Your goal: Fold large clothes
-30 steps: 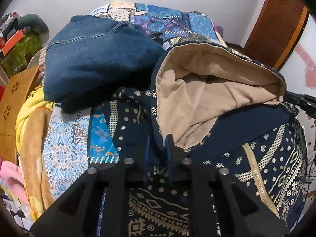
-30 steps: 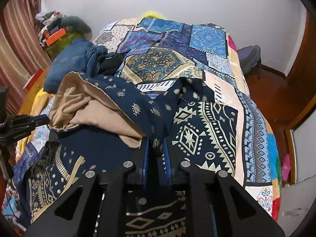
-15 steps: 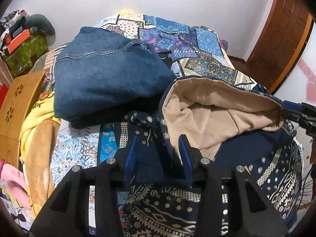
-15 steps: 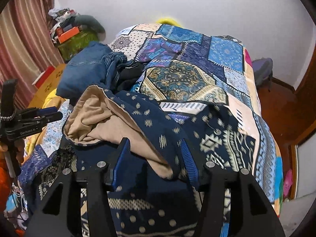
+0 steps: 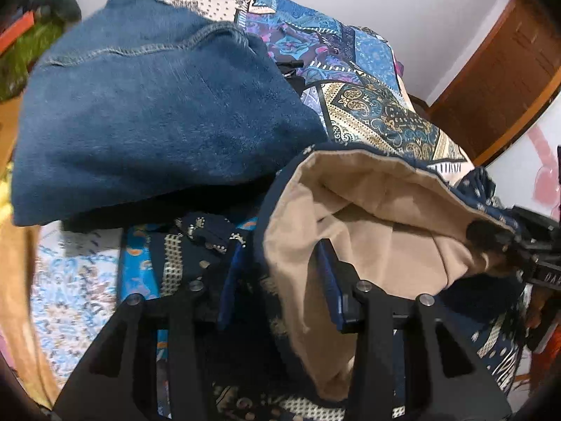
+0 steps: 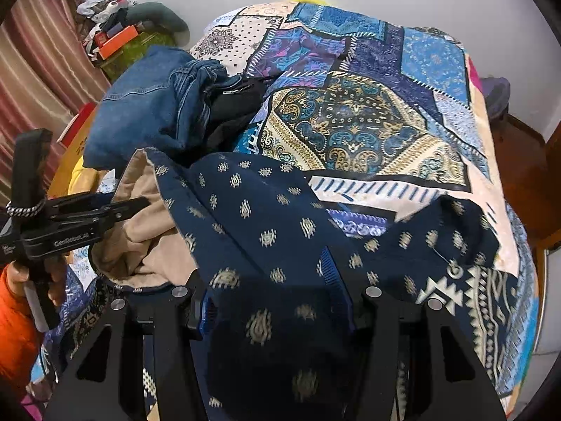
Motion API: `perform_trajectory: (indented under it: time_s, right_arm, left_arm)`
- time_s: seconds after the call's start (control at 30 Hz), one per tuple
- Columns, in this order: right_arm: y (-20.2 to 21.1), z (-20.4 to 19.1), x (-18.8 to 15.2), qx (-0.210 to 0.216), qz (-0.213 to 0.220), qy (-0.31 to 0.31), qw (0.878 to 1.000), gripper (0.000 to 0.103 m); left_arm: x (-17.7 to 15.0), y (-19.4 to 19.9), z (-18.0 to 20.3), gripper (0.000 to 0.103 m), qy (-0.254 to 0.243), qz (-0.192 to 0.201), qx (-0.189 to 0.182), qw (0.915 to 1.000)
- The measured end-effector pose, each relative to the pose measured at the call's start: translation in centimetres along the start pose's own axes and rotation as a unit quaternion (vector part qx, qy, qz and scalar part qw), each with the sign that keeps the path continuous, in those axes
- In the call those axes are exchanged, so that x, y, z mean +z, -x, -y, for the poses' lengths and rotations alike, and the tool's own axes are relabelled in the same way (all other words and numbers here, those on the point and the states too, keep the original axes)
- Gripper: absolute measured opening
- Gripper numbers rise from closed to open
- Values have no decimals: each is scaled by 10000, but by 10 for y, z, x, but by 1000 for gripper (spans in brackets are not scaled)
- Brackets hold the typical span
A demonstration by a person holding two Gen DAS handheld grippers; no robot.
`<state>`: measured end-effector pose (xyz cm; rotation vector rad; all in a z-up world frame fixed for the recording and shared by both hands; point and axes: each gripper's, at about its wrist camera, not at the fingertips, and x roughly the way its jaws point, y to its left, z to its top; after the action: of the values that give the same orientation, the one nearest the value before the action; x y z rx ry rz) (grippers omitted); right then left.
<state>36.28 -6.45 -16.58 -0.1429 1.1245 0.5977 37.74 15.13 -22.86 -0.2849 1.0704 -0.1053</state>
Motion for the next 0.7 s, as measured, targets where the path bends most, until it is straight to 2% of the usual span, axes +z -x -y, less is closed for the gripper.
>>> perform_trajectory:
  time_s: [0.17,0.2,0.23,0.3,0.4,0.53,0.7]
  right_arm:
    - [-3,6,5,246,178,-179,9994,49]
    - [-3,8,5,303,195,-288,9989,46]
    - [-3,10,5,368,208,-367,9984,36]
    - [-2,11,6,426,197,-420,9980,23]
    - [7,9,4,408,335,-430,9977,13]
    - [38,8,0,454,716,-549,9949,10]
    - [80,9,-8,621,1043,-654,9904,10]
  left_arm:
    - [9,-7,5,42,-26,17,-230,9997]
    - [9,-7,6,39,-36,48,-248,9997]
    - [10,-4,9,35,-74,133,-290,9995]
    - [10,0,13,21,-167,231,-329,9991]
    - [8,10,22,7,-343,374,-366,9980]
    - [5,31,38,6,-647,579,-422,9953]
    - [-9,72,61,6,-1068,765,-775,9883]
